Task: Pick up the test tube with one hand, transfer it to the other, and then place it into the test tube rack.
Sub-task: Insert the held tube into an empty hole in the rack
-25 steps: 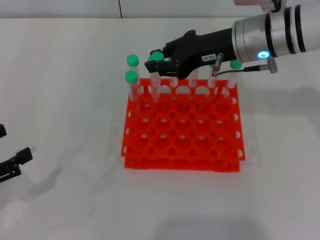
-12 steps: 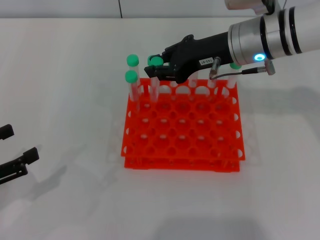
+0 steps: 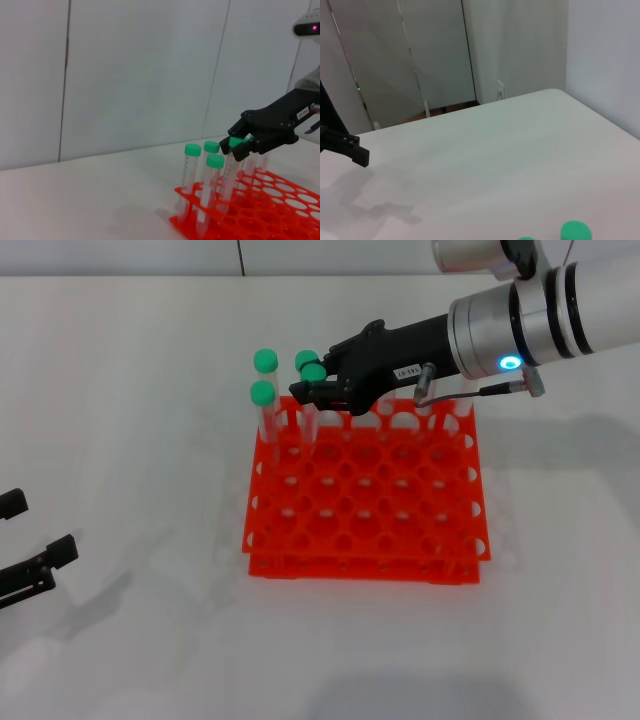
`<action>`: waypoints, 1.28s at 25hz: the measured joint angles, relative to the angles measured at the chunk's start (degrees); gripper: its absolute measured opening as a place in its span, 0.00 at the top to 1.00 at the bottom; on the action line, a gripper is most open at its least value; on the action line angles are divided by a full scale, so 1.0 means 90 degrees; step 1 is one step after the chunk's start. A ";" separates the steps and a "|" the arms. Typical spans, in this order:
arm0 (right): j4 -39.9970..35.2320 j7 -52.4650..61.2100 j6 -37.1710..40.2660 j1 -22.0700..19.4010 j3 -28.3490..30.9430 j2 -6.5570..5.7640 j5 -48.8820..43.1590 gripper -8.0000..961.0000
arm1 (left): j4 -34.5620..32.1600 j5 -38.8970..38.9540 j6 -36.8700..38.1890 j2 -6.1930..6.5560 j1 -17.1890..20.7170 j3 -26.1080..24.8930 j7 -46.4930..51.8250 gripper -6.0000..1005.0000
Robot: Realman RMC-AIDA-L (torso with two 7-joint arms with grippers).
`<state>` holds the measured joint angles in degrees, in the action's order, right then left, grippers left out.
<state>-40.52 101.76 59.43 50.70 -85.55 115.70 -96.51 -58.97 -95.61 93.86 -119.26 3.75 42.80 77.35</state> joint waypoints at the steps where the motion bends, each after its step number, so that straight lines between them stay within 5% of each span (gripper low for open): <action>1: 0.0000 0.0002 -0.0001 0.0002 -0.0007 0.0000 0.0000 0.67 | 0.0000 0.0000 0.0000 0.0000 -0.0003 0.0000 0.0000 0.11; 23: -0.0131 0.0001 0.0048 -0.0042 -0.0094 0.0005 0.0032 0.67 | 0.0068 -0.0002 0.0008 0.0010 -0.0006 -0.0035 -0.0040 0.11; 26: -0.0269 -0.0001 0.0116 -0.0134 -0.0075 -0.0001 0.0053 0.47 | 0.0068 -0.0002 0.0017 0.0010 -0.0005 -0.0068 -0.0043 0.11; 32: -0.1274 -0.0031 0.0643 -0.0993 0.0190 -0.0044 0.0067 0.37 | 0.0068 0.0000 0.0024 0.0009 -0.0018 -0.0071 -0.0082 0.11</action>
<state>-51.99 101.48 65.21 41.76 -83.84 115.31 -95.91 -58.36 -95.61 94.08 -119.18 3.58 42.17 76.61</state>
